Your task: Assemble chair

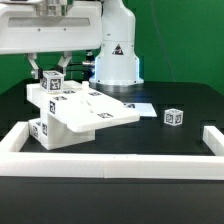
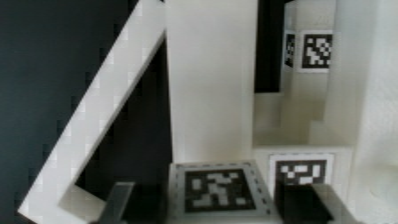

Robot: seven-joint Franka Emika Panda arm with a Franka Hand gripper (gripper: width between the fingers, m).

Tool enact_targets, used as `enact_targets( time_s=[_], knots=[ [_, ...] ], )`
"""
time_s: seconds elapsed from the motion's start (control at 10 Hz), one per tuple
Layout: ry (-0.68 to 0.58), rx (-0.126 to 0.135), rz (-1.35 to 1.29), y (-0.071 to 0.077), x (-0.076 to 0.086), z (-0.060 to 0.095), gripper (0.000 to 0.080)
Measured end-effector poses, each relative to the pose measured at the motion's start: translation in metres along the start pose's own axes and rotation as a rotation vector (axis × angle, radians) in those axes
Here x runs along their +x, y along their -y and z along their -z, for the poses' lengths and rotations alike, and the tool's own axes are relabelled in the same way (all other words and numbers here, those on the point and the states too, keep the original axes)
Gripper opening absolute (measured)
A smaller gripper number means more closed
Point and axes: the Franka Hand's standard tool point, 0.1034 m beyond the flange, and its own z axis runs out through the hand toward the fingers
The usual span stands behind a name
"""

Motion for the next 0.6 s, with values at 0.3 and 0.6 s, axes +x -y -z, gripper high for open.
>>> enact_targets(
  time_s=[0.3, 0.6],
  knots=[
    [0.001, 0.003, -0.252, 0.0003, -0.0014, -0.0009, 0.0284],
    [0.000, 0.003, -0.495, -0.0036, -0.0071, -0.0017, 0.0284]
  ],
)
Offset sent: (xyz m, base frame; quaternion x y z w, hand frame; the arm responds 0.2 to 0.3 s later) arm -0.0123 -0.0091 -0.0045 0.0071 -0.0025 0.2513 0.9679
